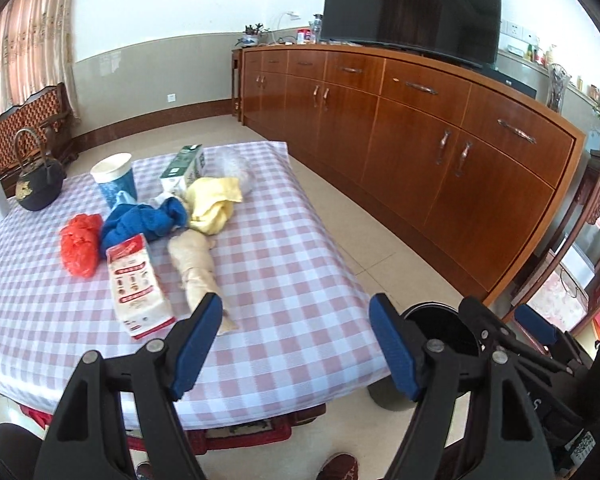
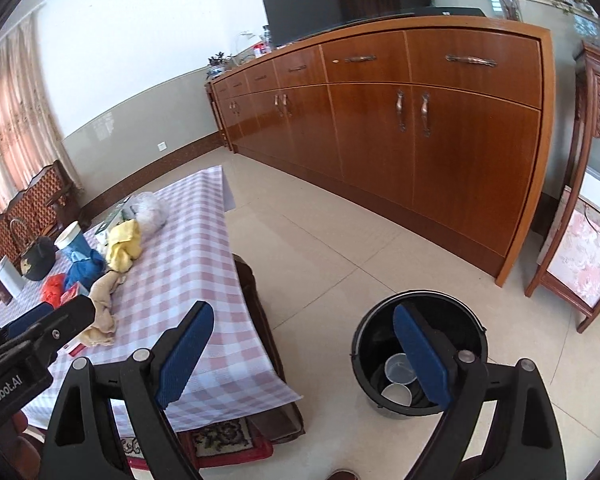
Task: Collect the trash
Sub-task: 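Move both open tools back toward the table, then grasp the rolled beige cloth with the right tool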
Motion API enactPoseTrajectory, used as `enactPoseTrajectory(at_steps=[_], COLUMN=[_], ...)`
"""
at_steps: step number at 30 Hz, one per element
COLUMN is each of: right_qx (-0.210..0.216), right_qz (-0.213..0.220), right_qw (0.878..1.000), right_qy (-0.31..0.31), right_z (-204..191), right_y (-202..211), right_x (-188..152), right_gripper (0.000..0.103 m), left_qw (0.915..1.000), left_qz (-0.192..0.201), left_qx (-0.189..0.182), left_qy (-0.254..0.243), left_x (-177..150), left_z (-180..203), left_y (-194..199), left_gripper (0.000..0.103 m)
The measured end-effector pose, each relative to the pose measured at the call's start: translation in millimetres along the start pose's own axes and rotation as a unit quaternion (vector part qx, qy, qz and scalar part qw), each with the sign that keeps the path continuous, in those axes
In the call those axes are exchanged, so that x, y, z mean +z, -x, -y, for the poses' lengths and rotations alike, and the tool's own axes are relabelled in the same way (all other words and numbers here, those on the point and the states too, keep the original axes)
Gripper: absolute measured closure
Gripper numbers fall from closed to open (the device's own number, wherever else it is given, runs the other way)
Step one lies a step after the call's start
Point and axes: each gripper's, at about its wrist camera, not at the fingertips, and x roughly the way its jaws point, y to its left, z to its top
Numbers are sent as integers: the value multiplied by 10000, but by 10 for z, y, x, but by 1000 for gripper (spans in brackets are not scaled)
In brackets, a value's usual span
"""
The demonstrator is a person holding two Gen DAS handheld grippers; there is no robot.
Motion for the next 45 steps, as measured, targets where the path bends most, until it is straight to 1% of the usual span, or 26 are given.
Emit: enactPoseTrajectory(at_steps=[7, 10, 13, 18, 22, 39, 42, 45], right_qx=[489, 664, 796, 942, 1055, 1484, 1523, 1568], right_qz=[-109, -174, -256, -366, -465, -700, -721, -835], right_qw=[9982, 9966, 9949, 9922, 9900, 9800, 9788, 9760], right_qy=[334, 461, 557, 723, 811, 1122, 1167, 1258], right_z=[-554, -756, -914, -1138, -1282, -1913, -2003, -2096], right_y=[-30, -71, -130, -235, -352, -929, -1025, -1139], right_x=[-67, -106, -147, -188, -214, -42, -17, -26], right_gripper=[10, 10, 10, 10, 10, 10, 13, 17], left_qw=[9974, 9943, 9912, 9890, 9886, 9830, 9816, 9809], left_qz=[8, -95, -212, -274, -280, -269, -295, -301], left_qx=[623, 863, 1003, 1085, 1105, 1292, 1317, 1343], left_qy=[372, 615, 840, 971, 987, 1277, 1351, 1375], left_x=[-116, -175, -205, -280, -265, -141, -141, -134], left_z=[-623, -894, -1121, -1231, -1275, -1632, -1713, -1760], left_y=[54, -1, -84, -111, -149, -319, -341, -351], left_gripper=[26, 26, 26, 26, 26, 26, 26, 26])
